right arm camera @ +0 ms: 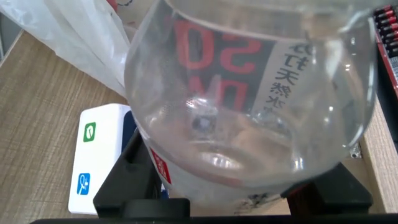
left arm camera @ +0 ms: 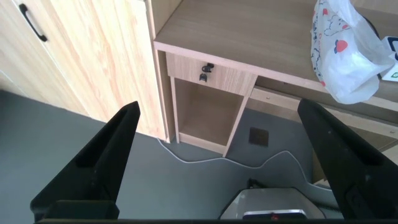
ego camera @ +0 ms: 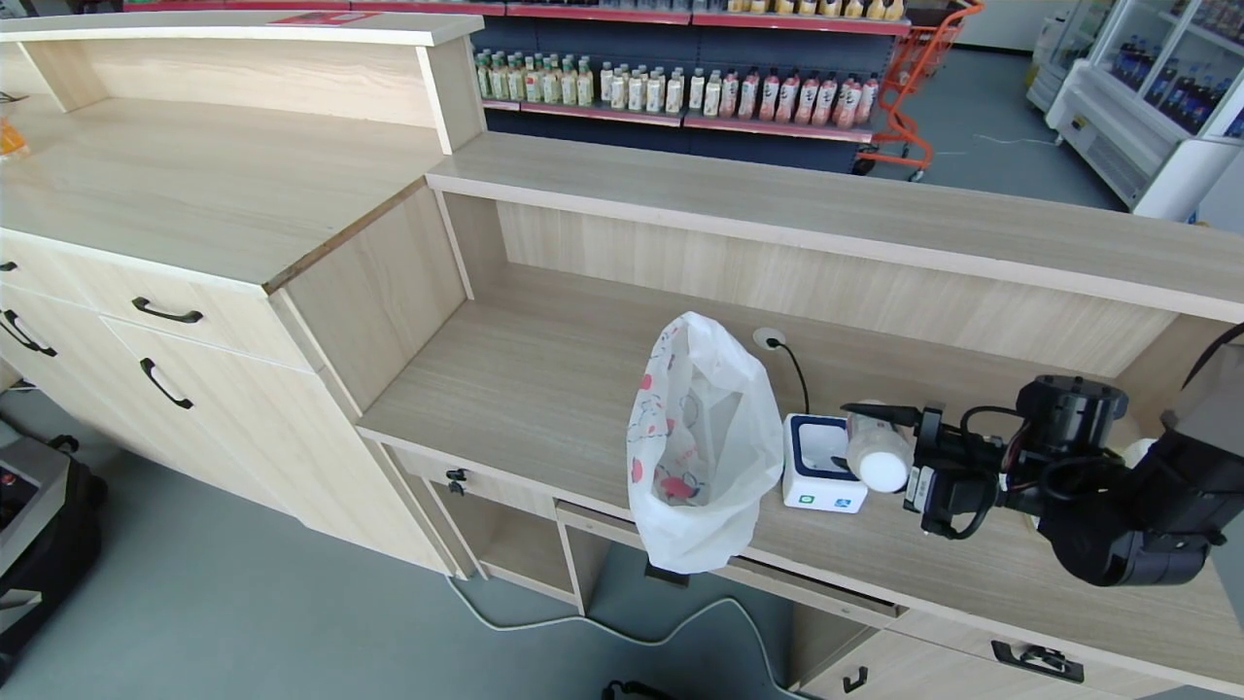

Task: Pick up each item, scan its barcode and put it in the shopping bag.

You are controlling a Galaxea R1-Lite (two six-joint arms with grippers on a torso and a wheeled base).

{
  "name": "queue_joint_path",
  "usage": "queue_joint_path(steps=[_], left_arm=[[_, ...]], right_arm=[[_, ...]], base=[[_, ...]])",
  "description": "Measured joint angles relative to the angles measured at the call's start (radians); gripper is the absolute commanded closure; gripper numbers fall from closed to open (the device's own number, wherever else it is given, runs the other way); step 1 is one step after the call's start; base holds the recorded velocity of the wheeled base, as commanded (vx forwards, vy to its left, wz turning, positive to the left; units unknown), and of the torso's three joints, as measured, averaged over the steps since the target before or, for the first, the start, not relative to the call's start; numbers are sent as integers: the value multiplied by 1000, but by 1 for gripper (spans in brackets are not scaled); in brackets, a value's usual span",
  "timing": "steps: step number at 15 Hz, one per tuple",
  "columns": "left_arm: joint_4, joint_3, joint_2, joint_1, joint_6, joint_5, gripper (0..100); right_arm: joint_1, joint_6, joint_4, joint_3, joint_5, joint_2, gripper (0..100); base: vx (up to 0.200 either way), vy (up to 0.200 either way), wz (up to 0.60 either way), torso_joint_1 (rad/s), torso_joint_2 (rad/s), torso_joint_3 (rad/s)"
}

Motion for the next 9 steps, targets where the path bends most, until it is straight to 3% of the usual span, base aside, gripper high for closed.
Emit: queue_joint_path(steps=[9], left_arm=[[0, 0, 0, 0, 0, 0, 0]], right_arm=[[35, 4, -1, -81, -1, 55, 100]], base=[[0, 0, 0, 0, 0, 0]])
